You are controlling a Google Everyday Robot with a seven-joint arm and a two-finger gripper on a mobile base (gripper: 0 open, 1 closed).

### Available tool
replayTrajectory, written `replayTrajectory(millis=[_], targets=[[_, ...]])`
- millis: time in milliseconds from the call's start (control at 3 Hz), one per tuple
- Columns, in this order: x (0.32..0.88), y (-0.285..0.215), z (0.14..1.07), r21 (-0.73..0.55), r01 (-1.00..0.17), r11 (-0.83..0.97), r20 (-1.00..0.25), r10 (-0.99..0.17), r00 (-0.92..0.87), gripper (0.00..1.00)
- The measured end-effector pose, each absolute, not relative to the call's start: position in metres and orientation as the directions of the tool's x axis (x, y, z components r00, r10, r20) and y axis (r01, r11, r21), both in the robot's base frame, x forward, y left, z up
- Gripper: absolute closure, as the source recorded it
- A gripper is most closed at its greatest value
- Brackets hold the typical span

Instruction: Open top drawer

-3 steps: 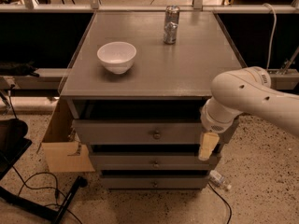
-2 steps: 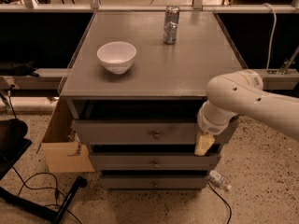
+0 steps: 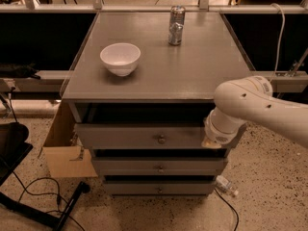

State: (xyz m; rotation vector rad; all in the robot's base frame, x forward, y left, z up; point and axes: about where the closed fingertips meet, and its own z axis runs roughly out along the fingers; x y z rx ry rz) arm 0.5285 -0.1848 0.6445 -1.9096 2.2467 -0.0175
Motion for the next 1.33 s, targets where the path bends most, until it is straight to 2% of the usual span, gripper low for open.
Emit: replayTrajectory(millis=[333, 1333], targets=[[0.5273, -0.1851, 0.6484, -0.13, -0.977, 0.17, -0.138, -0.979, -0.152, 0.99], [0.5272, -0.1854, 0.6575, -0.125, -0.978, 0.167, -0.138, -0.979, -0.15, 1.0]])
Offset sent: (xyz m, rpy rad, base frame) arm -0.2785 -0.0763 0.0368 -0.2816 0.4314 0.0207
